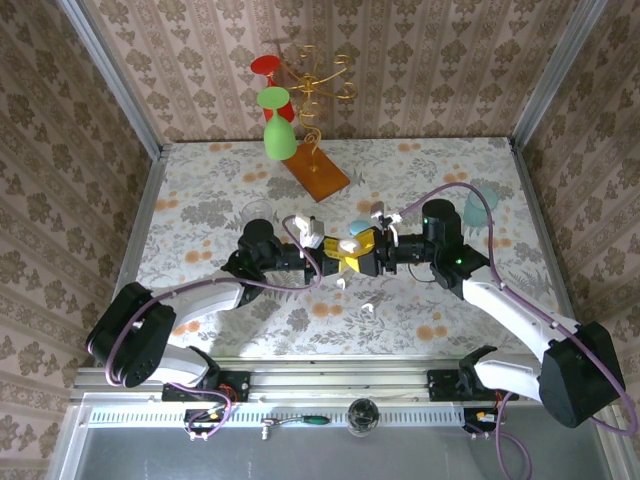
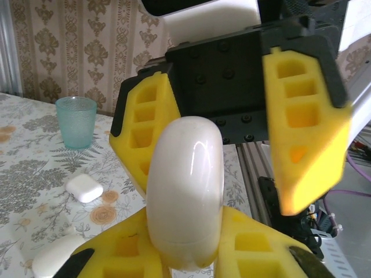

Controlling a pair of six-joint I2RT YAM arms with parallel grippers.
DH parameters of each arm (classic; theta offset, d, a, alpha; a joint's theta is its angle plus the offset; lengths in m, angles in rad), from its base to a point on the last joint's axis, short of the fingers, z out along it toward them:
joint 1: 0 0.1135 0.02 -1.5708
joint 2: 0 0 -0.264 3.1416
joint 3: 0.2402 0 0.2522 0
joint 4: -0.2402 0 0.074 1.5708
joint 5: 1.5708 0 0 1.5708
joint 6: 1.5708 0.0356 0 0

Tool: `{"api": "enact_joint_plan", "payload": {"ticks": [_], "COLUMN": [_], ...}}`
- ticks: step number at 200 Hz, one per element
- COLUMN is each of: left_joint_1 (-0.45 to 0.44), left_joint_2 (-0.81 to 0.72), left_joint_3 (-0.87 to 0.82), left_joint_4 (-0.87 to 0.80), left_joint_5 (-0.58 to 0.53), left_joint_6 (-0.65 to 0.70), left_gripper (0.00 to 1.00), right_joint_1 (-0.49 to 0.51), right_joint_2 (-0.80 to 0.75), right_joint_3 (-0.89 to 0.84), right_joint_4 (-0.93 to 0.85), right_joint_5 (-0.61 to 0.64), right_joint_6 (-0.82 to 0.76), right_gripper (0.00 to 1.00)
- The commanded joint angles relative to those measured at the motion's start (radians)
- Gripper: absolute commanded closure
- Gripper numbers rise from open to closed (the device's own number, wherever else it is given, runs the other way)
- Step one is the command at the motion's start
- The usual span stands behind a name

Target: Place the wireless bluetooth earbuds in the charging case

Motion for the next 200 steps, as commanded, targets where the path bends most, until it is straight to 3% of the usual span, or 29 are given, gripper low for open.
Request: {"api": "enact_joint_plan", "payload": {"ticks": [1,53,72,133,146,200], "left_joint_1": [0.004,0.006,0.005,0.005,0.004,0.009], "left_joint_2": [-0.035,-0.044,-0.048,-0.053,-0.055,-0.056], "left_joint_3": [0.012,-0.001,-0.003,-0.018,-0.02,-0.029], "left_joint_4": [-0.029,-0.037,-0.038,-0.029,-0.027,-0.016], "left_joint_5": [0.017,0.042,0.055,0.054,0.054,0.037], "left_joint_6": [0.044,0.047,0.044,0.042,0.043,0.047], "left_gripper": [0.96,0.95,0.95,0.94,0.94,0.91], "right_joint_1": [0.003,0.001,0.002,0.001,-0.002,0.0], "right_joint_2": [-0.029,-0.035,-0.04,-0.041,-0.041,-0.027], "right_joint_3": [0.029,0.021,0.021,0.017,0.019,0.023], "right_joint_4": [-0.005,0.014,0.017,0.025,0.022,0.023], "right_joint_5": [0.066,0.135,0.166,0.288,0.297,0.222], "right_joint_6": [0.012,0.03,0.036,0.059,0.062,0.061], "right_gripper": [0.49,0.47,0.41,0.41,0.46,0.98]}}
